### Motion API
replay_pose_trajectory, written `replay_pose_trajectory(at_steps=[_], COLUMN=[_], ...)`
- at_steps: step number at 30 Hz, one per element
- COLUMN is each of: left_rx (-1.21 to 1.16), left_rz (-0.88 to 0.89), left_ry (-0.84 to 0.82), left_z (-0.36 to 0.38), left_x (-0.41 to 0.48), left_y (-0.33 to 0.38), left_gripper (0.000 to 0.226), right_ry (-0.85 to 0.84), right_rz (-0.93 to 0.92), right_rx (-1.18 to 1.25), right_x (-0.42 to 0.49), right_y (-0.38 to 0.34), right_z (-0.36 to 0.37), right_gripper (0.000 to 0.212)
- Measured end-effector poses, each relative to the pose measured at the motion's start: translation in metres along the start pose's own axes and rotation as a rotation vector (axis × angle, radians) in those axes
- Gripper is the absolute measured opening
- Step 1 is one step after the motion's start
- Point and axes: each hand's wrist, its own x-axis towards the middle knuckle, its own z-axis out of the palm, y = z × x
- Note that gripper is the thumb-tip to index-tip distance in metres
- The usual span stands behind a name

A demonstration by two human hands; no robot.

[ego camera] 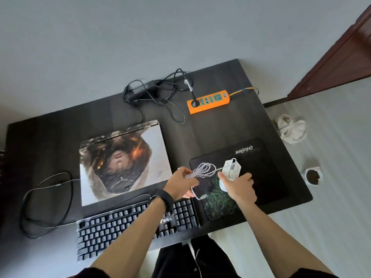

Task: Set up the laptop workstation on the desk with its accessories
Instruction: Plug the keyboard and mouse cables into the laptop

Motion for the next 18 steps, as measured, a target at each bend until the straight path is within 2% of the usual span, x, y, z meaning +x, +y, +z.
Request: replay_pose_trajectory(at_steps=[2, 4, 7, 10, 13, 18], left_rx=[0.014, -0.011, -0.047, 0.036, 0.08, 0.152], left_rz=[0.032, 0.024, -0.021, 0.05, 0.099, 0.143], left_ry=[0.0, -0.027, -0.01, 0.041, 0.038, 0.123], left_z=[-0.01, -0.023, -0.042, -0.065, -0.089, -0.132], left_x=[-0.007, -0.013, -0.02, -0.023, -0.024, -0.026], left_y=[0.004, 0.008, 0.015, 0.016, 0.018, 0.031], left_gripper=[0.035, 0.038, 0.016, 0.009, 0.01, 0.011], right_ry=[0.011, 0.037, 0.081, 0.073, 0.082, 0.104], right_rz=[-0.017, -0.093, -0.215, -0.267, -0.313, -0.309], right_rx=[-0.035, -0.1, -0.206, -0.311, -0.409, -0.424], right_x=[-0.001, -0.002, -0.002, -0.001, 0.0, 0.002], right_y=[-0.002, -0.004, -0.005, -0.004, -0.001, 0.007], right_z=[-0.002, -0.003, -0.007, -0.013, -0.018, -0.024], right_gripper=[0.108, 0.095, 0.076, 0.076, 0.076, 0.073])
